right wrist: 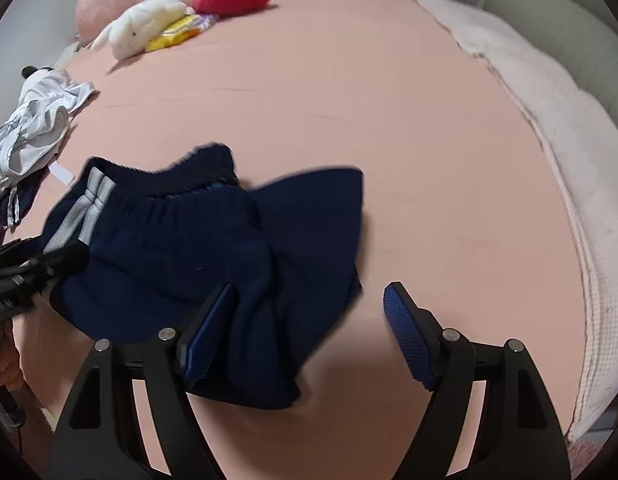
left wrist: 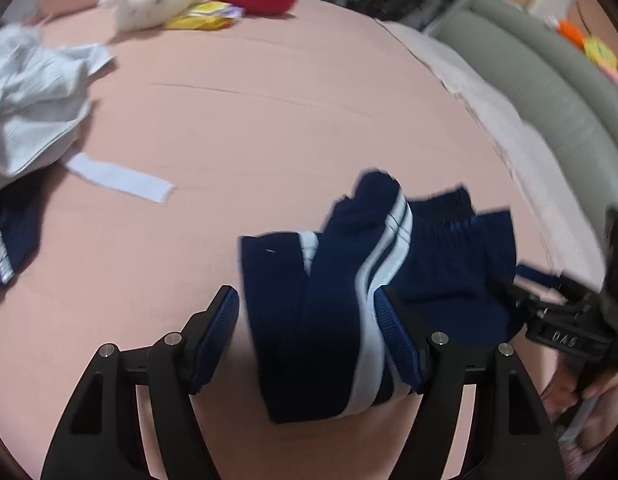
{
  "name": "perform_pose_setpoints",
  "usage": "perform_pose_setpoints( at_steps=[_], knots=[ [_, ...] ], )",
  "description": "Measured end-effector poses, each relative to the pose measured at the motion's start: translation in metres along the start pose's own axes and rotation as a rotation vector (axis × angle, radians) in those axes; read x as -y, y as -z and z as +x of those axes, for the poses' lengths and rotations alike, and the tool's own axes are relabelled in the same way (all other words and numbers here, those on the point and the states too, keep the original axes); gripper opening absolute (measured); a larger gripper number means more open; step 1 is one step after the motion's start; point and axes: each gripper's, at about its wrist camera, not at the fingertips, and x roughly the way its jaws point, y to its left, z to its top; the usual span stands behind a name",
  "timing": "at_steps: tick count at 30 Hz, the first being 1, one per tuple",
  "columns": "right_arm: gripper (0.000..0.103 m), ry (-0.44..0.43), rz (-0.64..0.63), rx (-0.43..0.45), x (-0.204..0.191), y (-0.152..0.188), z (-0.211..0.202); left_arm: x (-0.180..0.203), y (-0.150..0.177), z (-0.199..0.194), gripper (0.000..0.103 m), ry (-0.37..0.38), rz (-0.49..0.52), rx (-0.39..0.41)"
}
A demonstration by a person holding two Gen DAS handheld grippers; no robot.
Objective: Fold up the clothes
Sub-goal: 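Fold the lifted pants over onto the stack with both grippers, then carry the folded pants with both grippers toward the white blanket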
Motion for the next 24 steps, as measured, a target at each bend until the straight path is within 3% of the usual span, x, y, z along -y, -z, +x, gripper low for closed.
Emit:
perform_pose_setpoints(
  at_steps=[3, 5, 9, 10, 11, 12, 15, 16, 18, 20, 24],
  knots=[
    [0.08, -0.079, 0.078, 0.027, 0.018, -0.001, -0.01, -0.014, 0.002, 0.001, 0.073, 0.112, -0.087, -0.027],
    [0.08, -0.122, 0.132, 0.035, 0.028, -0.001, -0.012, -0.019, 0.005, 0.006, 0.073, 0.148, -0.128, -0.038],
    [0.084, -0.189, 0.185, -0.051, 0.032, 0.005, 0.008, -0.006, 0.007, 0.011, 0.073, 0.083, -0.057, -0.051],
    [0.084, -0.187, 0.186, -0.05, 0.03, 0.009, 0.011, -0.003, 0.007, 0.011, 0.067, 0.068, -0.037, -0.053],
    [0.082, -0.18, 0.177, -0.041, 0.026, 0.012, 0.012, 0.002, 0.009, 0.012, 0.049, 0.065, -0.022, -0.056],
    [0.072, -0.186, 0.151, -0.033, 0.019, 0.012, 0.011, 0.007, 0.01, 0.012, 0.041, 0.065, -0.019, -0.058],
    [0.06, -0.271, 0.068, -0.038, -0.002, 0.008, 0.01, 0.022, 0.01, 0.011, 0.027, 0.012, 0.018, -0.054],
    [0.055, -0.283, 0.047, -0.041, -0.006, 0.007, 0.01, 0.028, 0.007, 0.007, 0.024, 0.006, 0.033, -0.052],
    [0.033, -0.303, 0.012, -0.054, -0.008, 0.002, 0.007, 0.041, 0.001, 0.0, 0.021, -0.006, 0.062, -0.049],
    [0.023, -0.363, 0.033, -0.048, 0.005, -0.013, -0.001, 0.057, -0.011, -0.005, 0.021, 0.023, 0.084, -0.042],
    [0.022, -0.347, 0.035, 0.04, 0.038, -0.041, -0.031, 0.098, -0.041, -0.001, 0.021, 0.071, 0.146, -0.015]
  ],
)
